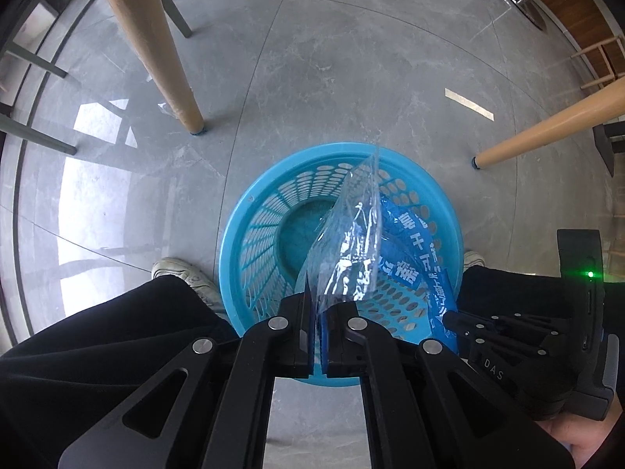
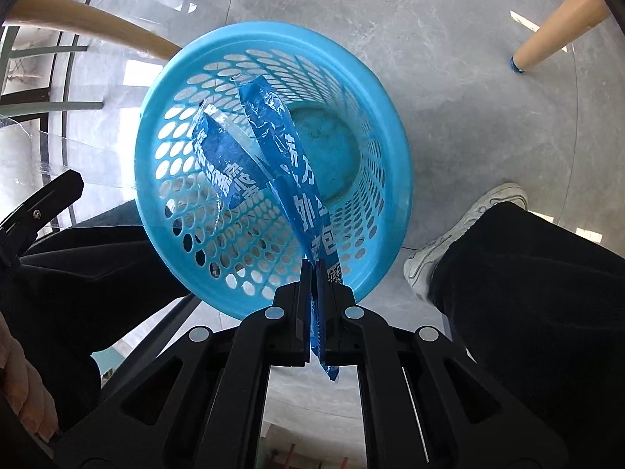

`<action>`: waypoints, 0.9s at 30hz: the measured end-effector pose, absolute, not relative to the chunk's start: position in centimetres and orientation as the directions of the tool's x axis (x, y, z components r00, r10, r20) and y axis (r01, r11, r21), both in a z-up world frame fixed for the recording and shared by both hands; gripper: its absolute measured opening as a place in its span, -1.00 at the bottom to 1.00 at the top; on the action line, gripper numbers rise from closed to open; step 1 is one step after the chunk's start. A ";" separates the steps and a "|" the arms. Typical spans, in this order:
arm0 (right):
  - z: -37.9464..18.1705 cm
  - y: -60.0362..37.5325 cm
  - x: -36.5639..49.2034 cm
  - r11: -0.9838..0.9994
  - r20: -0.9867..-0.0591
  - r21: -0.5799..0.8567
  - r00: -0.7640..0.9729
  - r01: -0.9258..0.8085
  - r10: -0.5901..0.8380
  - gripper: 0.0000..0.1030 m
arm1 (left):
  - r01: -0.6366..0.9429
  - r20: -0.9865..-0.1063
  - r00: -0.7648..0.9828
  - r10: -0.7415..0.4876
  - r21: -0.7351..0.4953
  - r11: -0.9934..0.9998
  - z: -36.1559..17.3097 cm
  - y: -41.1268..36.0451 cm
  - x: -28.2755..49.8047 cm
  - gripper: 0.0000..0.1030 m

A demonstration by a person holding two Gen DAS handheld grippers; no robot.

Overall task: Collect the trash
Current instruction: 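Open both tools to drop the bag and wrap into the wastebasket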

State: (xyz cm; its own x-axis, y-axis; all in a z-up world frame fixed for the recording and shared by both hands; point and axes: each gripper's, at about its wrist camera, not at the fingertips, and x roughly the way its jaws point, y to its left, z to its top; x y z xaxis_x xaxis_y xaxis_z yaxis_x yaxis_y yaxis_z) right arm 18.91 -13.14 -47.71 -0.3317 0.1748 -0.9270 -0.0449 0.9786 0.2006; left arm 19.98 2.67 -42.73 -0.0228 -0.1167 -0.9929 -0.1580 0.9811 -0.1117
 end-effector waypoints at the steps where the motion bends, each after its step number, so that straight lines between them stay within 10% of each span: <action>1: -47.9 -13.1 18.9 0.978 -0.924 0.206 -0.337 -0.041 0.181 -0.95 | -0.158 -0.992 -0.028 -0.124 -0.118 0.980 -42.9 2.7 20.0 -0.98; 7: -47.7 -12.6 19.2 0.967 -0.919 0.251 -0.327 -0.048 0.222 -0.43 | -0.133 -0.992 -0.014 -0.125 -0.122 0.984 -42.5 2.7 20.5 -0.41; 27: -39.8 -13.7 17.9 0.967 -0.952 0.251 -0.192 -0.048 0.238 -0.25 | -0.205 -0.993 0.058 -0.107 -0.117 0.972 -38.1 5.0 18.3 -0.29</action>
